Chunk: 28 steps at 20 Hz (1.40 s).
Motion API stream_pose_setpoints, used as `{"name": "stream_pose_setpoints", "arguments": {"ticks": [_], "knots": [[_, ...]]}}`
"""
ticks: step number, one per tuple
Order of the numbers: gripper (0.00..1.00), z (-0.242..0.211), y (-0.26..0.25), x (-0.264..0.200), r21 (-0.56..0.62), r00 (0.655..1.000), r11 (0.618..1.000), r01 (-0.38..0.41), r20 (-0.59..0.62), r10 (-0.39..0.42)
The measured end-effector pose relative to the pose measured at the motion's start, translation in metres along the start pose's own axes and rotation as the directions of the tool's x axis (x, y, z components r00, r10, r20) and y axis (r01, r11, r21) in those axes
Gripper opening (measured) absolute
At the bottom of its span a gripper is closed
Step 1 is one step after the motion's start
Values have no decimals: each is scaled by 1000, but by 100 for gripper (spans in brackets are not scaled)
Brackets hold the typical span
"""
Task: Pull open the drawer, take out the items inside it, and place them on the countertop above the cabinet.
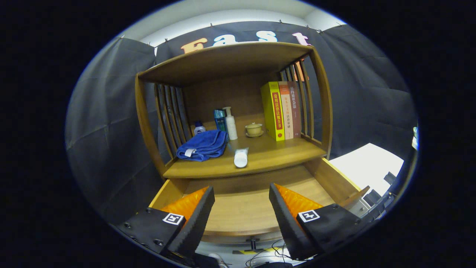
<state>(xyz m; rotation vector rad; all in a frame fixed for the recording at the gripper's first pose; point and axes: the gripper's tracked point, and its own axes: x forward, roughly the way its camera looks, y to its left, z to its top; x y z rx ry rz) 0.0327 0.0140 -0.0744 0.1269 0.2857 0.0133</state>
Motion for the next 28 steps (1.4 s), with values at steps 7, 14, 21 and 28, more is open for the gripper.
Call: {"name": "stream_pose_setpoints", "arguments": {"ticks": [7, 14, 21, 28], "knots": [[96, -56, -8, -17, 33, 996, 999, 24, -92, -21], [97, -95, -8, -19, 5, 987, 999, 32, -160, -31], [97, -106, 0, -14, -45, 987, 999, 20, -158, -27], [99, -105, -3, -4, 7, 989, 1000, 17, -150, -16]]}}
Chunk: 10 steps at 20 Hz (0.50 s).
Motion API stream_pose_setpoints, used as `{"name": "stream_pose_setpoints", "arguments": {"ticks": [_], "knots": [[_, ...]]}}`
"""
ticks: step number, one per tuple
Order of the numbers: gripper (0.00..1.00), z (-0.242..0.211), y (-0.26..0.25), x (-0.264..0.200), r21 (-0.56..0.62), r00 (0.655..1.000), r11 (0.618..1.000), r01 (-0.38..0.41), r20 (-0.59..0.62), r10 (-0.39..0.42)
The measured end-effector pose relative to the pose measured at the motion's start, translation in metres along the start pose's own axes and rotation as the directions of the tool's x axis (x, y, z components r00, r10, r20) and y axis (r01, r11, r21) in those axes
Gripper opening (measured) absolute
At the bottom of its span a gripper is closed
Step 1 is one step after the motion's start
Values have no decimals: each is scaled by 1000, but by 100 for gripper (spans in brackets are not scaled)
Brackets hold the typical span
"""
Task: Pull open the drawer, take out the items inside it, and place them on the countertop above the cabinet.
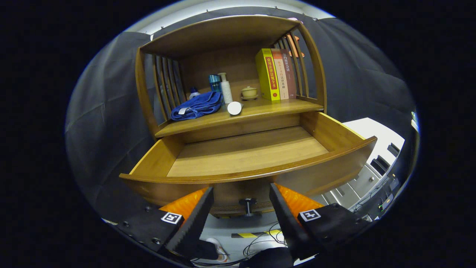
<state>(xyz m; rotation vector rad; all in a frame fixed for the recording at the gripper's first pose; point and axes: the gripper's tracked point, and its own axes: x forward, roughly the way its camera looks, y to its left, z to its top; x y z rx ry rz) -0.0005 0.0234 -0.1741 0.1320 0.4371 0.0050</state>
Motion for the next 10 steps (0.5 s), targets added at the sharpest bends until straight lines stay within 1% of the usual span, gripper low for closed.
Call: {"name": "stream_pose_setpoints", "arguments": {"ticks": [5, 10], "knots": [[98, 7, -2, 11, -16, 1000, 1000, 7, 6, -7], [98, 28, -2, 38, -40, 999, 999, 15, 34, -13]]}}
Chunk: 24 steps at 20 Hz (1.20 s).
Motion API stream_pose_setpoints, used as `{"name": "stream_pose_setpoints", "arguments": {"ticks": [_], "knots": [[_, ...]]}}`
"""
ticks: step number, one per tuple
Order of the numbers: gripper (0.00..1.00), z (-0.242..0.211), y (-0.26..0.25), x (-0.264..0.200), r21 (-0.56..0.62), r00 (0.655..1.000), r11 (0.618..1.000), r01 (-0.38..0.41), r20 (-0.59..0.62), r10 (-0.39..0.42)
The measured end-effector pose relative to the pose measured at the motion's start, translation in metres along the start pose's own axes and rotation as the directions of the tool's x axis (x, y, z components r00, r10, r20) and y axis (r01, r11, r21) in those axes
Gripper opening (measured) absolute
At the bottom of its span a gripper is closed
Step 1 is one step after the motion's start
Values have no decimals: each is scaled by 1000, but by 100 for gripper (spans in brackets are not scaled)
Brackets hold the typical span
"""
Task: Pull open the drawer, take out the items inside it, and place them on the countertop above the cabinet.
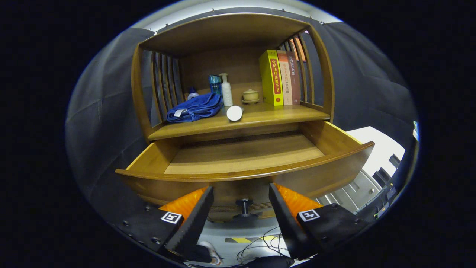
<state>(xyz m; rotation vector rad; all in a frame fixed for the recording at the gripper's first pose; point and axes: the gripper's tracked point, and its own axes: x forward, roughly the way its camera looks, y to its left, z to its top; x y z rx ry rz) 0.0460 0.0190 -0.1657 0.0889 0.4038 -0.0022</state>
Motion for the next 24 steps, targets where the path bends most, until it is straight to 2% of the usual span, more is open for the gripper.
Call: {"name": "stream_pose_setpoints", "arguments": {"ticks": [18, 24], "knots": [[98, 58, 4, 117, -13, 999, 1000, 2, 41, -2], [98, 60, 4, 121, -11, 999, 1000, -5, 43, 5]]}}
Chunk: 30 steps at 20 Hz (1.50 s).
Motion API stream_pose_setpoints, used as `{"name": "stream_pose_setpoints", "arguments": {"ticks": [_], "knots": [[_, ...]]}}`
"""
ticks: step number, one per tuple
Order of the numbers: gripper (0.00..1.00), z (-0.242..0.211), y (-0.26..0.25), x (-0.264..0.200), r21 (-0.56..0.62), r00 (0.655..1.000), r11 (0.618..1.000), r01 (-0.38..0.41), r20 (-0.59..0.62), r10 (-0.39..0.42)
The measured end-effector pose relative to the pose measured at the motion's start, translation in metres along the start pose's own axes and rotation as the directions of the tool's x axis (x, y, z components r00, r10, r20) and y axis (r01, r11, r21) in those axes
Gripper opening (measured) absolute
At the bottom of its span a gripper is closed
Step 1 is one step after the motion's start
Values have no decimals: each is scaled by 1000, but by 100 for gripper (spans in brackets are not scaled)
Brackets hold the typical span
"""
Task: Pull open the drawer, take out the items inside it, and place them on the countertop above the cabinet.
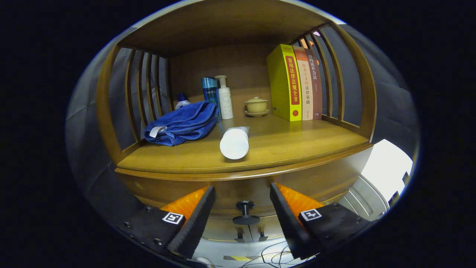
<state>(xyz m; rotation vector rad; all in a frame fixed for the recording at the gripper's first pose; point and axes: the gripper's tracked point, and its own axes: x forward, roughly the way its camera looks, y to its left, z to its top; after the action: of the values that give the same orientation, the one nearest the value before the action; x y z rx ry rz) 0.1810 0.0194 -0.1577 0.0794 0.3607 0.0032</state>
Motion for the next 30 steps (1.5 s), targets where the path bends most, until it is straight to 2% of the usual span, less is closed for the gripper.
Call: {"name": "stream_pose_setpoints", "arguments": {"ticks": [4, 7, 8, 9, 18, 25, 30], "knots": [[98, -1, -1, -1, -2, 1000, 1000, 3, 1, -3], [99, 8, 6, -18, 17, 1000, 1000, -23, 18, 22], [99, 13, 5, -27, 6, 999, 1000, -18, 32, 18], [98, 12, 15, -64, -8, 999, 1000, -12, 50, 13], [98, 76, 17, -164, -13, 971, 1000, -1, 241, 4], [98, 103, 20, -217, -38, 938, 999, 4, 346, 10], [98, 108, 18, -234, -31, 925, 1000, -3, 381, 15]]}}
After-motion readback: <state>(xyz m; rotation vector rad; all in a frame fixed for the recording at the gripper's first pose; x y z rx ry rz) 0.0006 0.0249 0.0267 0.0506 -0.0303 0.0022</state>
